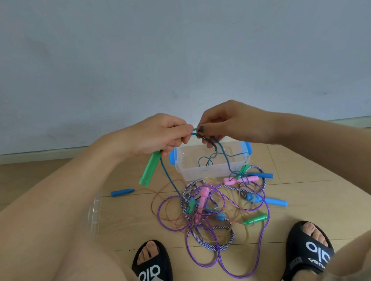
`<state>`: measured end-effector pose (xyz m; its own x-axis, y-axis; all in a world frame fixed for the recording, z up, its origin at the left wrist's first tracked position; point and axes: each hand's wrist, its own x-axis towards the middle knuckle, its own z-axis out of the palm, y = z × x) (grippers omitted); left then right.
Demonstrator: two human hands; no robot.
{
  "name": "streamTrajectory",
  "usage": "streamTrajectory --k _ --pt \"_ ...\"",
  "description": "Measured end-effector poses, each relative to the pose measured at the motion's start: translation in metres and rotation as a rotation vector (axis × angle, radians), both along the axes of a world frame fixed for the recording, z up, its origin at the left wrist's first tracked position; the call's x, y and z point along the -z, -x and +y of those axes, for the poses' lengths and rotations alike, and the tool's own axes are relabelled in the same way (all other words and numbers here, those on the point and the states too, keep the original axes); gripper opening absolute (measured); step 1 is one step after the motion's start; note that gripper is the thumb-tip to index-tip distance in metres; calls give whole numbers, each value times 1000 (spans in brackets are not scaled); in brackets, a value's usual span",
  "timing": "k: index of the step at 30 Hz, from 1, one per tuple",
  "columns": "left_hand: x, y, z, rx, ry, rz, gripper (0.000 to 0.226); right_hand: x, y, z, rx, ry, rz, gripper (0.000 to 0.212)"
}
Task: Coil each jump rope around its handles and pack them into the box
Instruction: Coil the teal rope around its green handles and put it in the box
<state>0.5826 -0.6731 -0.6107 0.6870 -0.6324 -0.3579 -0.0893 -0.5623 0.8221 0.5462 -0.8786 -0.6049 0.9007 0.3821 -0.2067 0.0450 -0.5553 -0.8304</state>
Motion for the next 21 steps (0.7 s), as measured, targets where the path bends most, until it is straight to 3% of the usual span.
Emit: streamTrajectory --k 4,7,10,13,15,17,19,21 --pt "1 -1 2 8 -20 4 35 -3 -11 -23 44 93 -24 19" --pt "0 -3 6 -17 -23 -2 33 6 -30 -77 247 207 -18 17" --pt "-1 -5 12 -21 -11 -6 34 23 -31 -135 413 522 66 20" --pt "-1 -6 13 -38 -6 -6 35 35 -26 -135 302 833 146 34" --pt "-1 -6 10 -32 -8 -8 35 31 -25 -101 239 732 17 41" --pt "0 -4 4 -14 -6 -5 34 16 -19 -55 209 373 -33 34" --pt "0 -2 -3 -3 -1 -1 34 6 -5 -14 146 97 37 29" --pt "-1 0 -6 2 -6 0 33 3 2 8 56 61 4 27"
